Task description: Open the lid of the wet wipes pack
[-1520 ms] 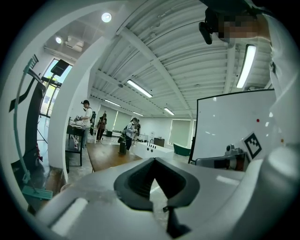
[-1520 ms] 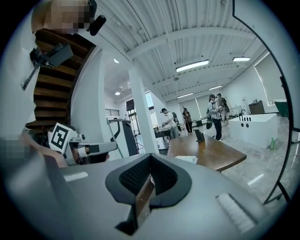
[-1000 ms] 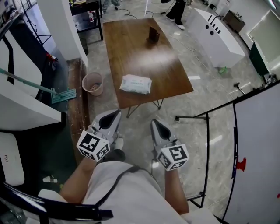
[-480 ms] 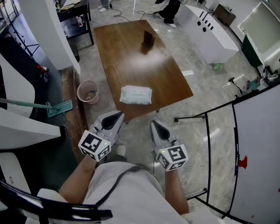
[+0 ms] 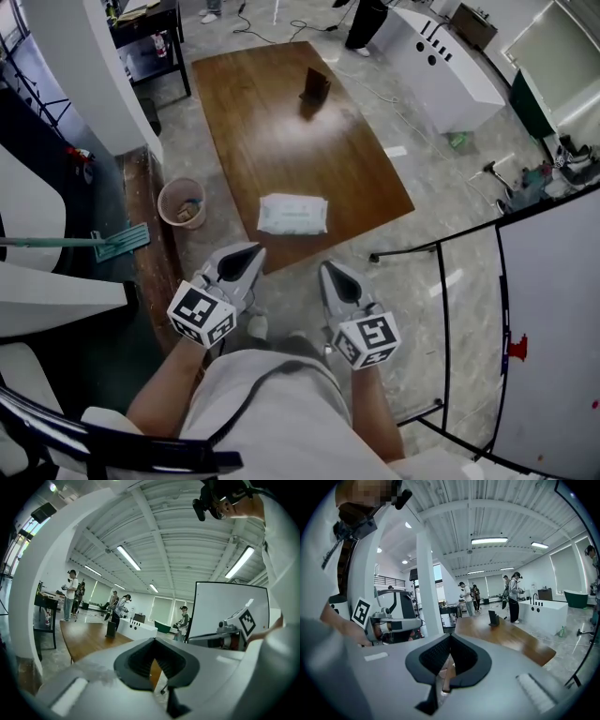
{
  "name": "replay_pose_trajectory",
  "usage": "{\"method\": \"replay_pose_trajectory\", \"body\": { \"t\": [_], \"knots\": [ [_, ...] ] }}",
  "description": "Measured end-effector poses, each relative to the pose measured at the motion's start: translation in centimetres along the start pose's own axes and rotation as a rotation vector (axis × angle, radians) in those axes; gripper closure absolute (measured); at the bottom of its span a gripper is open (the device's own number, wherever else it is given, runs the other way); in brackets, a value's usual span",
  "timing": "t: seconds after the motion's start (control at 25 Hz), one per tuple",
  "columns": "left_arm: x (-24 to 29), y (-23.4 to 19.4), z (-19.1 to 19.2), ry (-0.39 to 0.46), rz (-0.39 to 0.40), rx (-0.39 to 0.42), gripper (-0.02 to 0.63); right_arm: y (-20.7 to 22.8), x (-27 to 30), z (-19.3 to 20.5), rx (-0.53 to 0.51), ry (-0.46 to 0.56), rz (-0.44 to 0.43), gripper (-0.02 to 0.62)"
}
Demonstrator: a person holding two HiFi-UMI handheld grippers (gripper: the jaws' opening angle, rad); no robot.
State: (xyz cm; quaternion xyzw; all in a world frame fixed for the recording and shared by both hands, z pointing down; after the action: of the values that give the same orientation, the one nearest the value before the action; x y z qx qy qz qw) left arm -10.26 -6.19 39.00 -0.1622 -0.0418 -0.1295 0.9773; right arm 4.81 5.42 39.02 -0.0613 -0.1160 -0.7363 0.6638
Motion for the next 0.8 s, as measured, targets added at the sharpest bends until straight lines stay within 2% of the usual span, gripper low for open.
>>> {"method": "replay_pose_trajectory", "body": {
  "t": [0.16,0.48,0.8],
  "knots": [
    [0.8,-1.0,0.6,-0.02,-0.03,-0.005,0.6,0.6,1.1,0.2,0.008,-0.011,-0.015,0.586],
    [3.3,-2.3,2.2,-0.063,-0.069,-0.006,0.6,3.6,5.1,1.0,-0.046,-0.053,-0.079,0.588],
    [6.7,-4.4,5.0,-0.135,-0.174,-0.02,0.6,7.5,9.8,2.2,-0.094,-0.123,-0.168,0.586]
  ]
}}
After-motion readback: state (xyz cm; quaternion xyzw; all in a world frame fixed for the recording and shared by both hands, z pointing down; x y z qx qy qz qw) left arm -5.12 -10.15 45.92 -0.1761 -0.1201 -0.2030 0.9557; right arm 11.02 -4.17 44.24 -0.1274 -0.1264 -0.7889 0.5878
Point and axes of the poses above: the fingertips, and each gripper's own axes: x forward along the fingers, y to its right, z out of its underside, the point moved 6 cm from there along -x, backward along the fingers, and after that the axes turned 6 degrees about -x, right-handed, at the moved point
